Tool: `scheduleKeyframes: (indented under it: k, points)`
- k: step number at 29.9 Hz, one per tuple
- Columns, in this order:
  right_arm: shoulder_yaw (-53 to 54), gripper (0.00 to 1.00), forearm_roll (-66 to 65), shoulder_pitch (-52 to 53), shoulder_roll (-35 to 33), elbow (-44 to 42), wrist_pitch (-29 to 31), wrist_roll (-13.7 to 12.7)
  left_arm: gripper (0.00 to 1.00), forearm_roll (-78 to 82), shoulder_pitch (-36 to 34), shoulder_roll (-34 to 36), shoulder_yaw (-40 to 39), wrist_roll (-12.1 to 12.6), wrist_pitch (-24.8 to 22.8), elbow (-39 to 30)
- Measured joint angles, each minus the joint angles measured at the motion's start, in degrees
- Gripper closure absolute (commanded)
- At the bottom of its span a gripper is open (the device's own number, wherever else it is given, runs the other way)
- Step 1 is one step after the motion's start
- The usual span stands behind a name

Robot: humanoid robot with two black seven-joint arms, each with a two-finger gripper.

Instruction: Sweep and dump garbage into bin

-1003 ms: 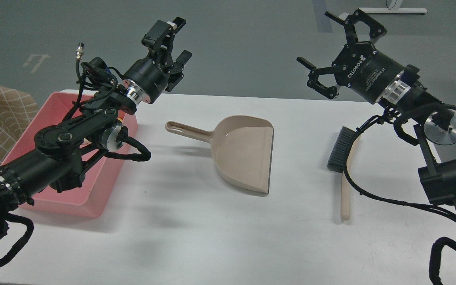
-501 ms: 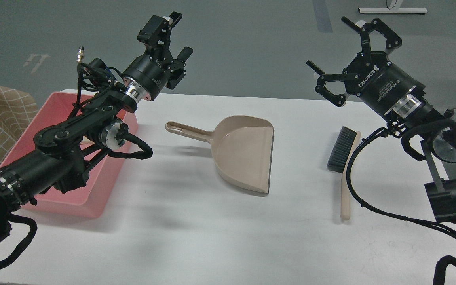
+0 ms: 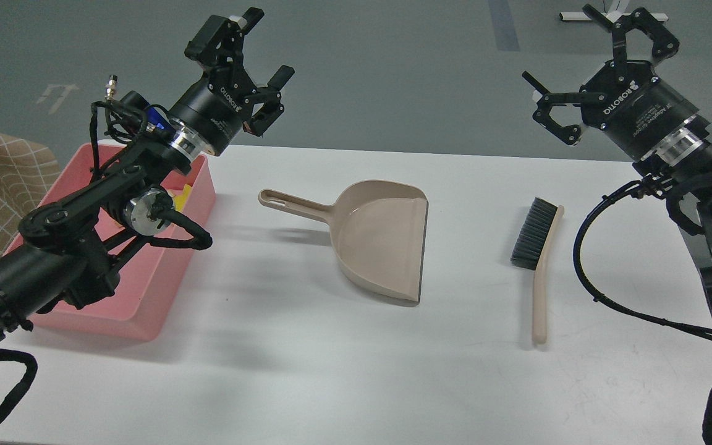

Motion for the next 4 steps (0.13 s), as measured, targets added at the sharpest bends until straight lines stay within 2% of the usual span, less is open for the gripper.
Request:
scheduleKeyframes:
  k: [4]
  points:
    - [-1.22, 0.03, 0.01, 0.23, 0.08, -0.55, 0.04, 0.0, 0.02, -0.06, 0.07, 0.8, -0.16, 0.0, -0.46, 0.01]
